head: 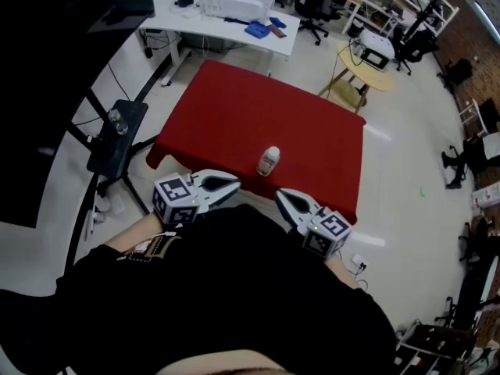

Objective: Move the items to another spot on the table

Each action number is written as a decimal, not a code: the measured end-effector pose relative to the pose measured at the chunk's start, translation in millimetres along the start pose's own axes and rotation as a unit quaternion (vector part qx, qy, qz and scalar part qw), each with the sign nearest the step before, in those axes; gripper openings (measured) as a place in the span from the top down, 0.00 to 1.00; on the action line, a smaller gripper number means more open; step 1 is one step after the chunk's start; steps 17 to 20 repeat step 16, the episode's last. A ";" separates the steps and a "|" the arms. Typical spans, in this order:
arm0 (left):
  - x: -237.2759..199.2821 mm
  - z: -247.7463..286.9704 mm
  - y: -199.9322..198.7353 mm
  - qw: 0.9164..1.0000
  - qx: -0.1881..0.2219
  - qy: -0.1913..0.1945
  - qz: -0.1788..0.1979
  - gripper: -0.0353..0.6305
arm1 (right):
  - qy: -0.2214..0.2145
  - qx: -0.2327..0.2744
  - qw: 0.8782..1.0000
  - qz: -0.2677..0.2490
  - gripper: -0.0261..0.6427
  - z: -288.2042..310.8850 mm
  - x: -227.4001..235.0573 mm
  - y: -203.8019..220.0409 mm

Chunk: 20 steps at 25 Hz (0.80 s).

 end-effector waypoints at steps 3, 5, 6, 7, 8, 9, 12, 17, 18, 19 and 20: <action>4.0 -1.1 -3.2 1.000 -0.002 -0.005 -0.006 0.96 | -0.008 0.003 1.000 -0.017 0.98 1.1 5.0 3.8; 8.2 -2.9 -9.1 1.000 -0.006 -0.010 -0.015 0.96 | -0.013 0.001 1.000 -0.020 0.98 3.7 3.5 4.6; 8.7 -4.2 -10.0 1.000 -0.006 -0.011 -0.018 0.96 | -0.014 0.001 1.000 -0.020 0.98 4.9 2.3 4.8; 8.1 -5.9 -9.3 1.000 -0.006 -0.011 -0.020 0.96 | -0.015 0.001 1.000 -0.021 0.98 6.2 1.4 5.4; 7.2 -7.5 -8.3 1.000 -0.005 -0.011 -0.022 0.96 | -0.015 0.002 1.000 -0.022 0.98 7.6 1.0 6.1; 6.4 -8.7 -7.5 1.000 -0.004 -0.011 -0.022 0.96 | -0.015 0.002 1.000 -0.022 0.98 8.6 0.7 6.5; 5.5 -9.3 -5.9 1.000 -0.002 -0.014 -0.026 0.96 | -0.012 0.000 1.000 -0.019 0.98 8.8 -0.6 4.3; 6.1 -8.8 -7.3 1.000 -0.001 -0.015 -0.025 0.96 | -0.014 0.000 1.000 -0.022 0.98 9.5 -1.6 2.2; 6.1 -8.8 -7.3 1.000 -0.001 -0.015 -0.025 0.96 | -0.014 0.000 1.000 -0.022 0.98 9.5 -1.6 2.2; 6.1 -8.8 -7.3 1.000 -0.001 -0.015 -0.025 0.96 | -0.014 0.000 1.000 -0.022 0.98 9.5 -1.6 2.2; 6.1 -8.8 -7.3 1.000 -0.001 -0.015 -0.025 0.96 | -0.014 0.000 1.000 -0.022 0.98 9.5 -1.6 2.2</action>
Point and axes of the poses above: the fingertips, and each gripper's own axes: z forward along the fingers, x to its right, y out of its underside, the point moved 5 cm from there along -z, backward along the fingers, and after that the axes turned 11 degrees about y, right-handed, at the moved point
